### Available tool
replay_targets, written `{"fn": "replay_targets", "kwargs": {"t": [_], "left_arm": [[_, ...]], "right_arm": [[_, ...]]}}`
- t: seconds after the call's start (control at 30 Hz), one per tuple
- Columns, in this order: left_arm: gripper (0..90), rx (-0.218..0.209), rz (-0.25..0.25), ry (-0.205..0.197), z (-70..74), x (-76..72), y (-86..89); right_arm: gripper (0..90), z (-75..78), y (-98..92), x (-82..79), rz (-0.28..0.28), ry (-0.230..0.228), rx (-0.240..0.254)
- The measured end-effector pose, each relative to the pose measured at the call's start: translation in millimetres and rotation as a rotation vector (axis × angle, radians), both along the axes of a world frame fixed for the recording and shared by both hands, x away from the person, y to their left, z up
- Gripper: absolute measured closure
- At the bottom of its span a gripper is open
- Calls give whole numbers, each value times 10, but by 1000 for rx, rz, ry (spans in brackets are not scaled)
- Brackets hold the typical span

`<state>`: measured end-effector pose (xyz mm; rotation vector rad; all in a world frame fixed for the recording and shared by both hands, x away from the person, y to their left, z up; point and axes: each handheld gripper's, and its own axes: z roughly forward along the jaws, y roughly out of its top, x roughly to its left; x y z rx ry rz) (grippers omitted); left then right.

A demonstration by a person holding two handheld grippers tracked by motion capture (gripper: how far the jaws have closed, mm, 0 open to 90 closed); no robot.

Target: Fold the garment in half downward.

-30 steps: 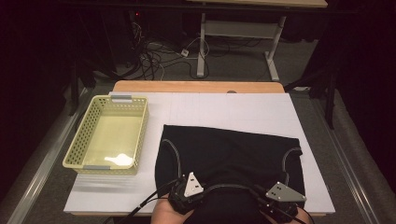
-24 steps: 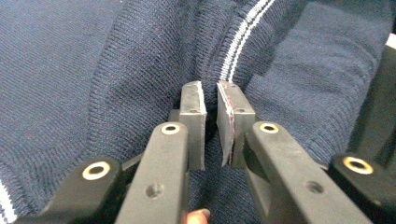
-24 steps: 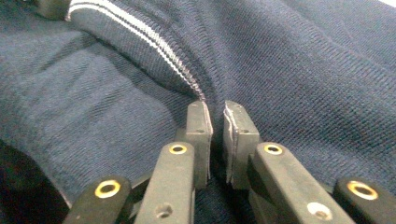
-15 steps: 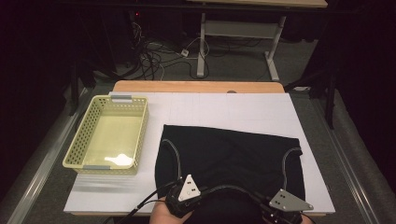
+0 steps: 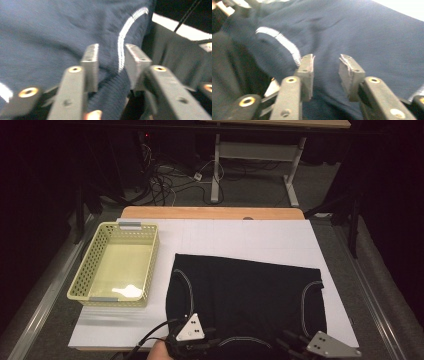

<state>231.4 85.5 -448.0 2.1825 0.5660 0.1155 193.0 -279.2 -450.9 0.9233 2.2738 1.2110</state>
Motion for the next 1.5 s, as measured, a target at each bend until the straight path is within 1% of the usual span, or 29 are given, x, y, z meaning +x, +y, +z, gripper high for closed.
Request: {"fn": "replay_targets", "kwargs": {"t": [0.07, 0.1, 0.13, 0.17, 0.2, 0.27, 0.3, 0.33, 0.37, 0.4, 0.47, 0.5, 0.53, 0.57, 0.6, 0.67, 0.73, 0.8, 0.87, 0.93, 1.0, 1.03, 1.13, 1.27, 1.33, 1.37, 1.43, 1.47, 1.5], "left_arm": [[544, -17, 59, -11, 37, 59, 121], [536, -23, 97, -11, 45, 98, 194], [525, -23, 136, -10, 39, 140, 265], [510, -11, 172, -7, 16, 184, 329], [488, 10, 207, -1, -21, 219, 388], [448, 47, 256, 6, -135, 254, 480], [441, 43, 271, 24, -197, 266, 513], [438, 18, 278, 47, -250, 271, 540], [446, 0, 275, 63, -286, 273, 549], [464, 6, 263, 68, -299, 277, 540], [493, 31, 252, 50, -309, 272, 513], [516, 35, 250, 55, -320, 271, 506], [547, 34, 248, 58, -338, 266, 498], [569, 33, 247, 51, -355, 256, 491], [599, 33, 242, 47, -362, 251, 487], [663, 30, 233, 53, -359, 255, 484], [721, 27, 235, 59, -351, 254, 478], [745, 29, 231, 63, -324, 255, 488], [751, 17, 231, 62, -275, 243, 534], [751, 8, 232, 47, -223, 201, 593], [751, 5, 234, 38, -187, 169, 652], [750, 5, 231, 42, -179, 164, 672], [749, 15, 225, 56, -185, 162, 684], [747, 30, 213, 54, -166, 165, 662], [742, 23, 202, 70, -167, 189, 647], [736, 27, 197, 74, -177, 202, 636], [709, 32, 192, 82, -203, 230, 623], [677, 25, 191, 83, -208, 245, 626], [640, 13, 195, 80, -206, 258, 634]], "right_arm": [[629, 42, -132, 19, -58, -17, 21], [628, 47, -205, 37, -95, -22, 28], [630, 39, -277, 61, -134, -27, 26], [627, 19, -349, 89, -168, -20, 32], [618, -10, -411, 121, -200, -9, 37], [586, -85, -503, 191, -254, 10, 23], [566, -121, -537, 225, -277, 24, 16], [551, -153, -564, 251, -301, 35, 12], [545, -181, -589, 275, -313, 45, 6], [544, -204, -607, 289, -320, 54, 3], [538, -244, -626, 302, -335, 68, -8], [534, -262, -635, 307, -336, 74, -8], [535, -273, -644, 309, -338, 80, 3], [542, -275, -648, 308, -339, 86, 10], [550, -275, -645, 306, -336, 85, 8], [572, -282, -633, 305, -330, 92, 10], [592, -297, -631, 310, -319, 102, 27], [625, -298, -627, 306, -310, 106, 31], [721, -295, -620, 298, -286, 105, 26], [790, -288, -597, 285, -273, 90, 7], [844, -271, -584, 276, -267, 72, -18], [854, -262, -582, 272, -268, 66, -24], [865, -238, -608, 259, -273, 56, -23], [867, -189, -658, 207, -276, 38, -11], [868, -162, -676, 160, -274, 32, -6], [867, -153, -682, 139, -273, 29, -6], [860, -160, -681, 119, -276, 27, -18], [841, -180, -678, 123, -278, 35, -17], [801, -200, -678, 131, -277, 40, -19]]}}
